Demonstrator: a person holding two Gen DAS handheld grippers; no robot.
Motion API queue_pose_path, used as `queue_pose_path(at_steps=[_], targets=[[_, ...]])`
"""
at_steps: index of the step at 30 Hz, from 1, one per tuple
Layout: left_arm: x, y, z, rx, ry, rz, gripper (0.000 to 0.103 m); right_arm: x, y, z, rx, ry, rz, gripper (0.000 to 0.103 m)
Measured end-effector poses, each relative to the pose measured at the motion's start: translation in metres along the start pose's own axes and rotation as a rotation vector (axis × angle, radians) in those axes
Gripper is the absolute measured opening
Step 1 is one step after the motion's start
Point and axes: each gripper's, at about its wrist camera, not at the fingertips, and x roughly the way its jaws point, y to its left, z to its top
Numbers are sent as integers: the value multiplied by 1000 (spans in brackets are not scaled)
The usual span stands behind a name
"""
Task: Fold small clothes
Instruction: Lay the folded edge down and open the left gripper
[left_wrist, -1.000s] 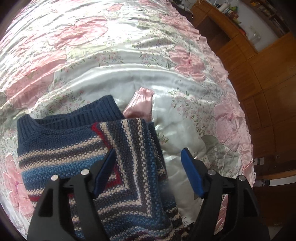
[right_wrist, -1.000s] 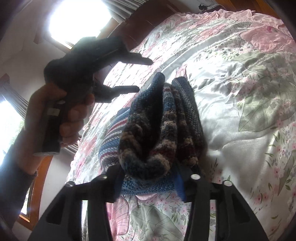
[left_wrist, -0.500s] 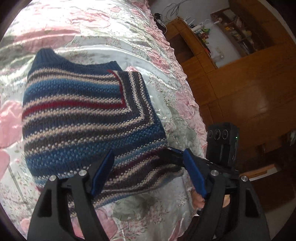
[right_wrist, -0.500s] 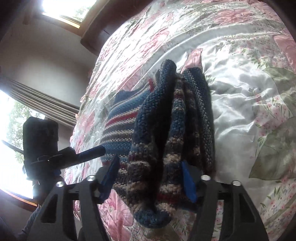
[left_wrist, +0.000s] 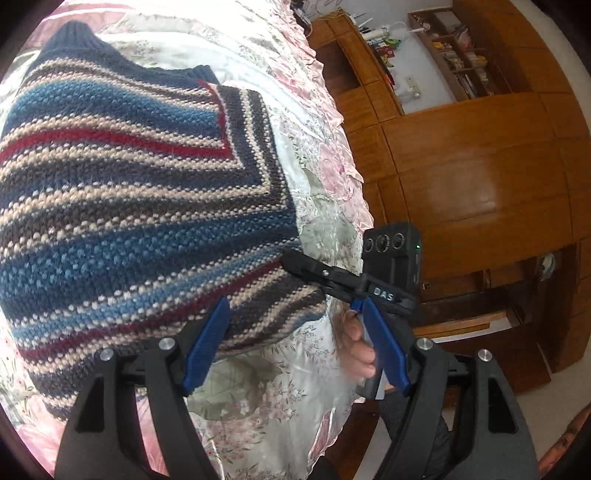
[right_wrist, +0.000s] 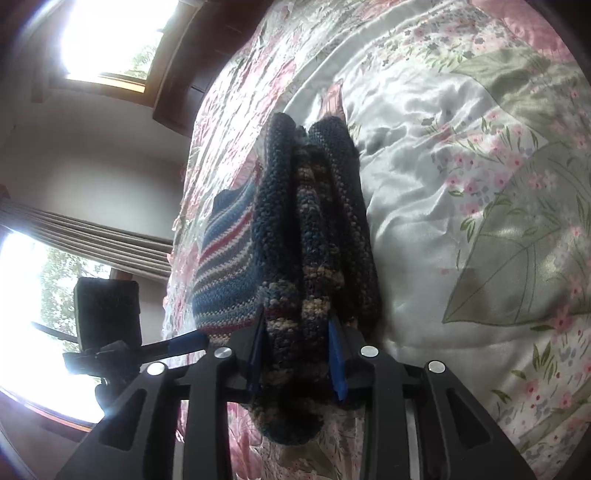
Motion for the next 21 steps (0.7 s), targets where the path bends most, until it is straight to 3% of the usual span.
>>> queue_pose_path(at_steps=[3, 4, 9, 12, 14, 16, 19, 21], targets=[[-19, -2, -7, 1, -52, -58, 73, -21, 30, 9, -112, -85, -103, 42], [-25, -3, -9, 8, -63, -64, 75, -26, 37, 15, -121, -109, -99, 43], [-44, 8, -11, -6, -80, -25, 77, -9, 52, 68, -80, -90, -102, 45], [-53, 16, -9, -34, -81, -40, 78, 11, 48, 89, -42, -59, -125, 49], [-59, 21, -9, -40, -76, -55, 78, 29, 47, 96, -50, 4, -139, 42], [-59, 28, -10, -57, -64, -81, 78, 37, 46, 96, -93, 31, -212, 11], [-53, 45, -13, -97, -36, -101, 78, 25, 23, 104, -36, -52, -244, 8], [-48, 53, -19, -129, 1, -110, 77, 25, 2, 104, 19, -40, -274, 7]])
